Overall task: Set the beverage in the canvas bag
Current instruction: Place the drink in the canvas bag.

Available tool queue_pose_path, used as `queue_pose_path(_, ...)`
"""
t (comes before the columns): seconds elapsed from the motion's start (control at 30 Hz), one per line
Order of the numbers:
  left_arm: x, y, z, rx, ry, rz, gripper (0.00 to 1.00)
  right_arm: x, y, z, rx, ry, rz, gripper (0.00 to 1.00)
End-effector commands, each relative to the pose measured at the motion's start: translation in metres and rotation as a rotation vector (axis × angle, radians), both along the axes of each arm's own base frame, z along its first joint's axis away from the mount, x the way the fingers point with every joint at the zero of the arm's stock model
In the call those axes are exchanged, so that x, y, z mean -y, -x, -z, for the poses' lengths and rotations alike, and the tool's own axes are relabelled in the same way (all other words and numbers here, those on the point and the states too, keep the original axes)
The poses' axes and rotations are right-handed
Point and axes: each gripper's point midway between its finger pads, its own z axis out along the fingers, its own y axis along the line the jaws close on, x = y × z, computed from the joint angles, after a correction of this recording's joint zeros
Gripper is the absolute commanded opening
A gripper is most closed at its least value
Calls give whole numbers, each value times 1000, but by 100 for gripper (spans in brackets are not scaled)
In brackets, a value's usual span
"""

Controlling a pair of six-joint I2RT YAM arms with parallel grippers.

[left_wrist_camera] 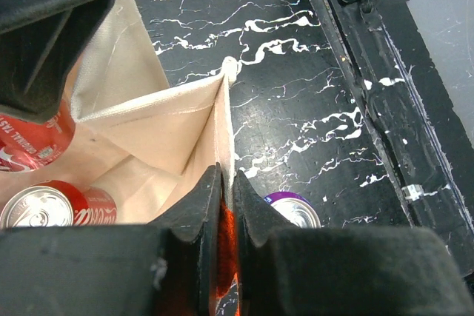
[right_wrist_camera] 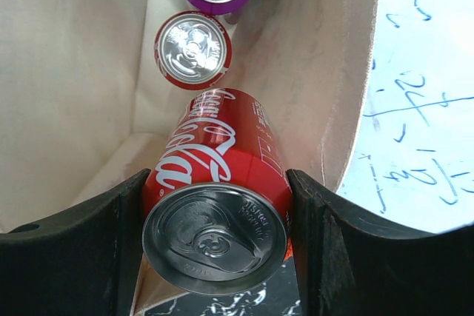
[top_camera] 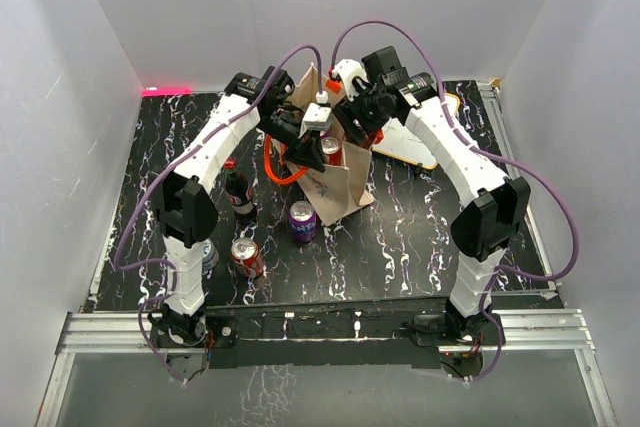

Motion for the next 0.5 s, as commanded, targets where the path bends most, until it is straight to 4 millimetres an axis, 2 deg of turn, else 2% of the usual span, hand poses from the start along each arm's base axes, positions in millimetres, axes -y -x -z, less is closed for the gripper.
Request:
queue_pose_path(0.0, -6, 24, -42, 72, 86, 45, 0, 16, -15, -65, 263, 30, -16, 8)
queue_pose_path(0.23, -10, 38, -48, 100, 127, 87, 0, 37, -23, -70, 321, 147, -28, 8)
queue_pose_path(0.47, -17, 53, -53, 124, 161, 118, 0, 51, -29, -74, 326, 172, -31, 8)
